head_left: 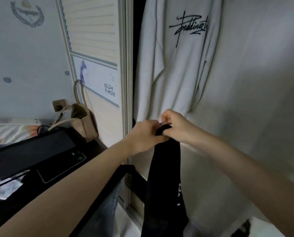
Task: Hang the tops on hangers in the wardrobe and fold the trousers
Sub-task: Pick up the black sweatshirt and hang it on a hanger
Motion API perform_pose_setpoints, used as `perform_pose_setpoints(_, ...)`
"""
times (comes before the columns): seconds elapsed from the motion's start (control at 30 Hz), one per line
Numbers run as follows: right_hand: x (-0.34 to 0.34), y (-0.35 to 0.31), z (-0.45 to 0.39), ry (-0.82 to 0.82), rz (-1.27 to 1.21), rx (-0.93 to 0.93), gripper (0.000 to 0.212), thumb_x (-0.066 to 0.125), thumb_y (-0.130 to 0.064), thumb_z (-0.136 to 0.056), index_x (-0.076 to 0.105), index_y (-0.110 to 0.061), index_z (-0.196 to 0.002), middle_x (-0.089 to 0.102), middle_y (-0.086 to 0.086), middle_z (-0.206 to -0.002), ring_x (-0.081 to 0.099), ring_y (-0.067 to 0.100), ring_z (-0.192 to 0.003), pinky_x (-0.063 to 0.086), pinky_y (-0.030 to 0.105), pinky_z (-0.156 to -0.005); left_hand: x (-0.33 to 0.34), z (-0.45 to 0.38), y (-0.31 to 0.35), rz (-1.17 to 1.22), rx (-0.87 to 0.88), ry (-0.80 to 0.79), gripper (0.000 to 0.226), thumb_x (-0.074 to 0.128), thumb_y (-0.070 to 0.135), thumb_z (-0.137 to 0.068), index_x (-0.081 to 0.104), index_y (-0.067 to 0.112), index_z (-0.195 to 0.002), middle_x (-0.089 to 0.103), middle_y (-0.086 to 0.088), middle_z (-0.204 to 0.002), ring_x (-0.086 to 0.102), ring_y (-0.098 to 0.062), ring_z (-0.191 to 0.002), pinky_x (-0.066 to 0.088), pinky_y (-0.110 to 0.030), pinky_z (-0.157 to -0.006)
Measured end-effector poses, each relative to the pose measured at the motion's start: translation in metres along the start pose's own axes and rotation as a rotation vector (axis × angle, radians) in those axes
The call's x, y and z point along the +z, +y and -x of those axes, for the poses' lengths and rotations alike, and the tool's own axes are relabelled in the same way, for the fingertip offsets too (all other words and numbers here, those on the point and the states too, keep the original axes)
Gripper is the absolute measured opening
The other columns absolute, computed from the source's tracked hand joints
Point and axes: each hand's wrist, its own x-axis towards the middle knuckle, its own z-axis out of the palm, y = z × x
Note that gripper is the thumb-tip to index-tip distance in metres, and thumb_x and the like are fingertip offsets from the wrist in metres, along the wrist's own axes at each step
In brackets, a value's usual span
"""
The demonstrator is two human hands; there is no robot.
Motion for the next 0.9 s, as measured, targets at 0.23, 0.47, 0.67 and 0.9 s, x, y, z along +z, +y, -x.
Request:
perform_pose_setpoints(0.23,-0.028,0.043,-0.021,0.276,0.352,0.047,0.028,0.061,-0.003,-0.077,0.042,-0.023,-0.082,0.049,-0.008,-0.075,0.050,0.017,-0.071,0.039,0.027,-0.061,-0.046,-0.072,-0.007,0.217,0.082,0.099,0.029,0.066,0.020,-0.081,0.057,0.018,-0.054,0.053,0.004,-0.050,0.056,-0.018,-0.055,0.045,-0.034,-0.057)
perform_pose_setpoints(0.47,-0.055,0.059,-0.015,0.215,0.139,0.519,0.016,0.049,0.002,-0.087,0.055,-0.005,-0.074,0.047,0.010,-0.062,0.052,0.015,-0.052,0.040,0.022,-0.047,-0.115,-0.133,-0.049,0.416,-0.095,0.555,0.033,0.060,0.026,-0.079,0.059,-0.005,-0.066,0.056,-0.018,-0.057,0.058,-0.025,-0.049,0.054,-0.040,-0.057)
perform_pose_setpoints(0.67,-0.083,0.005,-0.033,0.550,-0.319,0.461,0.024,0.042,0.005,-0.091,0.064,0.006,-0.098,0.048,0.012,-0.069,0.046,0.018,-0.051,0.037,0.018,-0.045,-0.114,-0.156,-0.084,-0.093,-0.119,0.316,0.031,0.060,0.019,-0.084,0.054,0.002,-0.059,0.059,-0.012,-0.050,0.059,-0.025,-0.049,0.049,-0.029,-0.052)
perform_pose_setpoints(0.9,-0.116,-0.001,-0.034,0.648,0.172,0.422,0.024,0.052,-0.003,-0.082,0.057,-0.011,-0.060,0.048,0.001,-0.052,0.045,0.011,-0.046,0.028,0.021,-0.042,-0.125,-0.171,-0.088,0.771,-0.403,0.064,0.010,0.058,-0.003,-0.090,0.061,-0.004,-0.080,0.068,-0.021,-0.069,0.069,-0.022,-0.050,0.061,-0.031,-0.056)
